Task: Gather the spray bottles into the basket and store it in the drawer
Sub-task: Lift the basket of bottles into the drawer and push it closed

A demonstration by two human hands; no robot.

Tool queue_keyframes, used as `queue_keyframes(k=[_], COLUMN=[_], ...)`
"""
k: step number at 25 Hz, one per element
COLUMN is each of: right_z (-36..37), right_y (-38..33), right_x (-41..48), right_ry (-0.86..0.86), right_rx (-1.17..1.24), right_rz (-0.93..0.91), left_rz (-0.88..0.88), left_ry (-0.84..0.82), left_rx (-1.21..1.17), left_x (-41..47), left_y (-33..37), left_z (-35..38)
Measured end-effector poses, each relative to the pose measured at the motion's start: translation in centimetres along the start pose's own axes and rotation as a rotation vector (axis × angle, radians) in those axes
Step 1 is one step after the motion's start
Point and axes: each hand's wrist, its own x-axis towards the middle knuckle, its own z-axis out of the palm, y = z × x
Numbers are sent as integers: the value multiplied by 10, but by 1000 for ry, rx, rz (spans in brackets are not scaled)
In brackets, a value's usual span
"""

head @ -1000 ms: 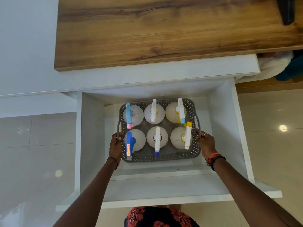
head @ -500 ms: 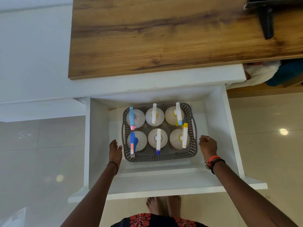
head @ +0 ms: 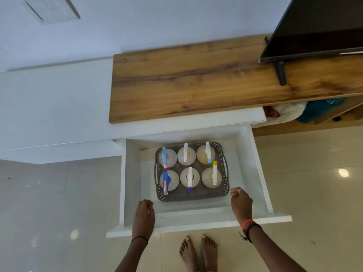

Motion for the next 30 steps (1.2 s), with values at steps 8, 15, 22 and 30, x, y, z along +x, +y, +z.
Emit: queue_keyframes(k=[8,15,22,30], right_z=[-11,-18,-18,-13], right_y=[24,31,6,-21], right_x=[-65,-68,-62,-45], right_ry=[-489,-496,-306,-181], right_rx=[-426,-623,-808,-717], right_rz=[-389,-652,-734,-365], left_rz=[278,260,265,38], left_ry=[-490,-533,-506,-136], left_rx=[436,506,514,665], left_x=[-50,-45,-37,-23], left_y=[11,19,26,60], left_z=[7,8,8,2])
